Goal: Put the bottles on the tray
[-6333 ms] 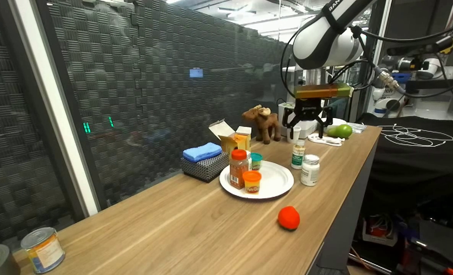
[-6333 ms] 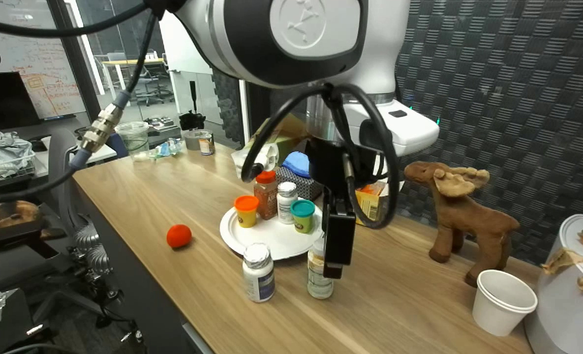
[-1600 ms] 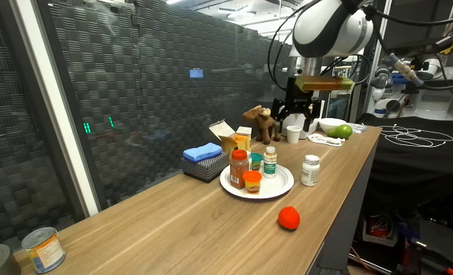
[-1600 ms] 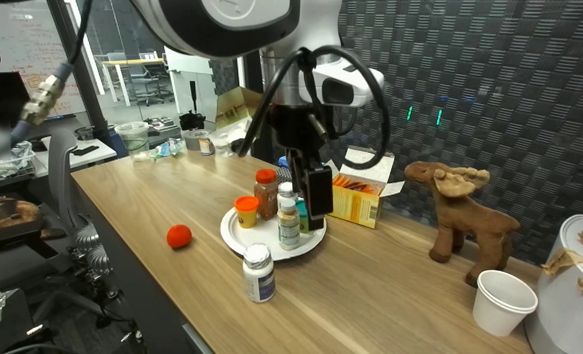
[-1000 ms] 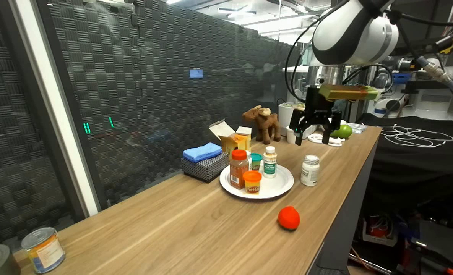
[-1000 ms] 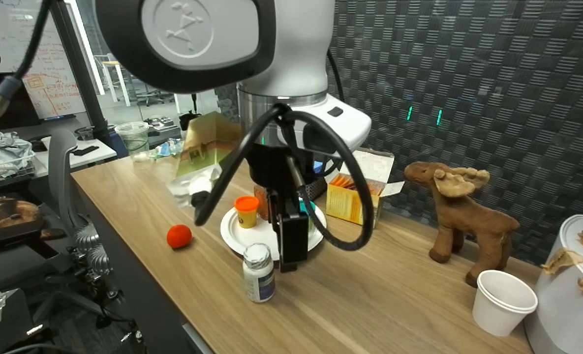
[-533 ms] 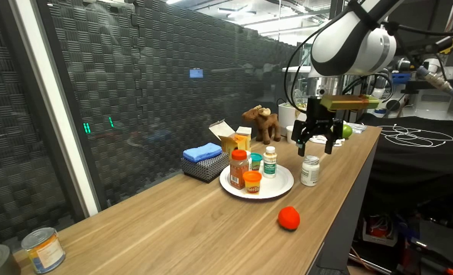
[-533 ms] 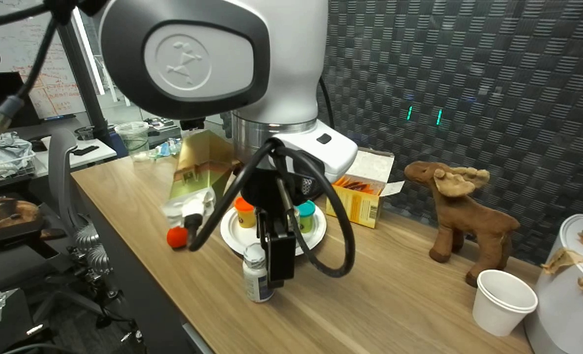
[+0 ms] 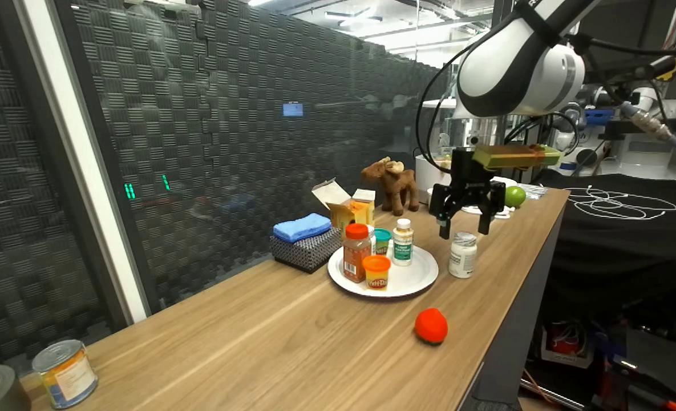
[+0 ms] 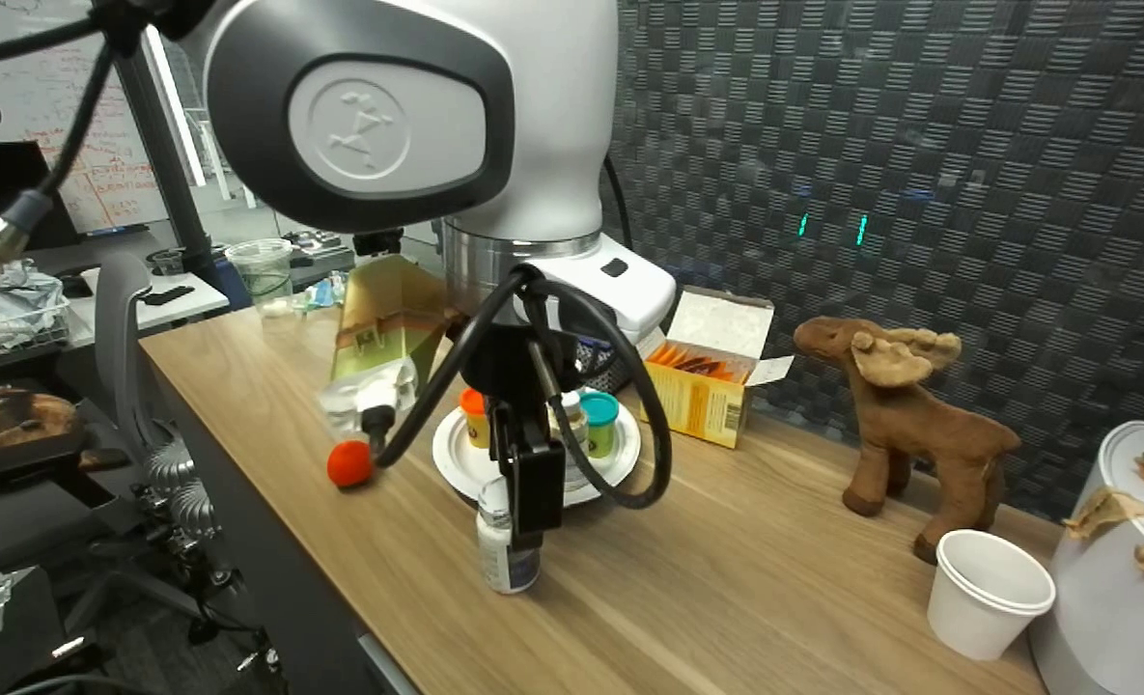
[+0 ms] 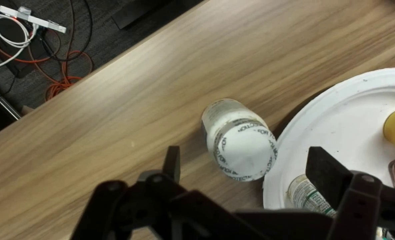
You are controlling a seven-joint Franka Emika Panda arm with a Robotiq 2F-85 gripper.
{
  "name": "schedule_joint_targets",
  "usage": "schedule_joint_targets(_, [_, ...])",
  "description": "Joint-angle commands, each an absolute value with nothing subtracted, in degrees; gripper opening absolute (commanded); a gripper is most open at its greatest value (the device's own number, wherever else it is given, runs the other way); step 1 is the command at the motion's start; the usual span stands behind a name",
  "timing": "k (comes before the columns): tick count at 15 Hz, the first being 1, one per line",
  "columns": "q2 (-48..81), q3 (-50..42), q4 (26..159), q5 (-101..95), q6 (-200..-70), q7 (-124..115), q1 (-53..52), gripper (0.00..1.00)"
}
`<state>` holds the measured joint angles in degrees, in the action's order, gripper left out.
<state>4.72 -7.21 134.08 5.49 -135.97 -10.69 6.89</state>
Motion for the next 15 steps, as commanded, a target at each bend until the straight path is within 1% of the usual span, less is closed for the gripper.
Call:
schedule_joint_targets(1, [4.62, -6.92, 134.18, 5.25, -136.13, -10.35, 6.49, 0.73])
schedule_joint_targets(2, [4.6, -6.9, 134.26, 5.24, -136.2, -10.39, 6.42, 0.71])
schedule_joint_targets(5, [4.35, -6.97, 134.54, 4.79, -136.46, -10.9, 6.32, 0.44])
schedule_joint_targets(7, [4.01, -7.13, 134.69, 4.5, -136.47, -11.43, 6.39, 0.31])
schedule_joint_targets(8, [3.55, -7.26, 134.8, 4.07, -136.32, -12.14, 6.41, 0.22])
schedule_joint_targets(9, [3.1, -7.38, 134.85, 3.63, -136.47, -12.72, 6.43, 0.2])
schedule_joint_targets(15, [-0.01, -6.29, 134.89, -0.55, -136.24, -19.94, 4.86, 0.21])
